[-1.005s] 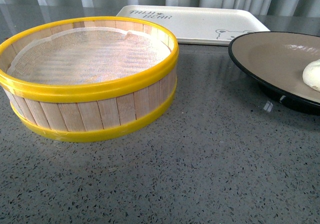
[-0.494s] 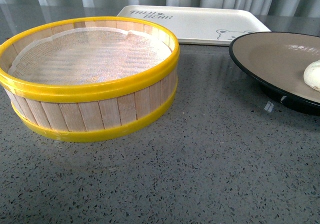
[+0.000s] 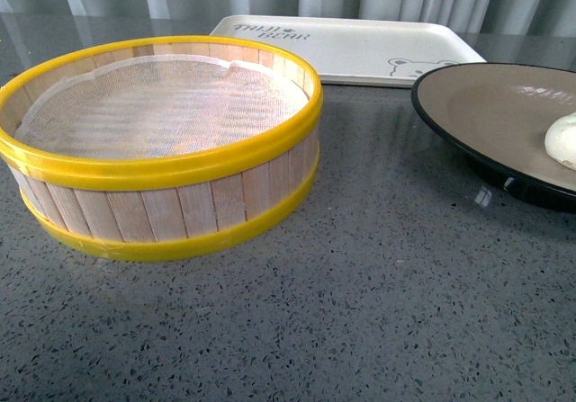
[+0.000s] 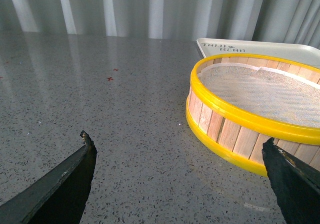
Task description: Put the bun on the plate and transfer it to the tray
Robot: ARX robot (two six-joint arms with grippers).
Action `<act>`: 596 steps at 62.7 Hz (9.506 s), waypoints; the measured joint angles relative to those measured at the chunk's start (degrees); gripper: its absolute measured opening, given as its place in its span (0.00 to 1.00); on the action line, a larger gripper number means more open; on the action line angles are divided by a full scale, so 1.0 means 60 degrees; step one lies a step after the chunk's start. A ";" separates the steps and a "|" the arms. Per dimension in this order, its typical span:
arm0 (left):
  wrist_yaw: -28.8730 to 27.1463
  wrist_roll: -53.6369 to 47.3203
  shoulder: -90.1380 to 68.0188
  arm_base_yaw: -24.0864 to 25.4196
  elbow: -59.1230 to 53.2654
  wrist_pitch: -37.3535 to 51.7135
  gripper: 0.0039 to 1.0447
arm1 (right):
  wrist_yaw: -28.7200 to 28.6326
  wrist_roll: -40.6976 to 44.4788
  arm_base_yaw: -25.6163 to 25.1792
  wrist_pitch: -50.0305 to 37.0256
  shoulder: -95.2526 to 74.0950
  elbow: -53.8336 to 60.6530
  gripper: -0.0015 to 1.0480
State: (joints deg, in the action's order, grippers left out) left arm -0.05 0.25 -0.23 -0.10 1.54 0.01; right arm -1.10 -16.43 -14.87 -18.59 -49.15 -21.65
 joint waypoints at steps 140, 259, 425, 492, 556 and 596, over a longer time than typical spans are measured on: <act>0.0000 0.0004 0.0004 0.0000 0.0000 0.0000 0.94 | -0.2248 -0.9843 0.2175 -0.1610 -0.2233 0.0841 0.03; 0.0000 0.0004 0.0004 0.0000 0.0000 0.0000 0.94 | -0.1887 -1.0695 0.3304 -0.0317 -1.1872 -1.0455 0.03; 0.0000 0.0004 0.0004 0.0000 0.0000 0.0000 0.94 | 0.2062 0.0907 0.0809 -0.3501 -0.0834 0.1410 0.89; 0.0004 0.0000 0.0004 0.0000 0.0000 0.0000 0.94 | 0.0178 0.2710 0.2452 -0.0357 0.4743 0.3559 0.02; 0.0004 0.0000 0.0007 0.0000 0.0000 0.0000 0.94 | 0.0175 0.2714 0.2452 0.3093 0.8156 0.3555 0.02; 0.0004 0.0000 0.0007 0.0000 0.0000 0.0000 0.94 | 0.0175 0.2714 0.2452 0.3093 0.8156 0.3555 0.92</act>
State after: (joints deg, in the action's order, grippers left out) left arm -0.03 0.25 -0.19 -0.10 1.54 0.01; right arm -0.05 -0.14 -0.16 -0.03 -0.21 -0.32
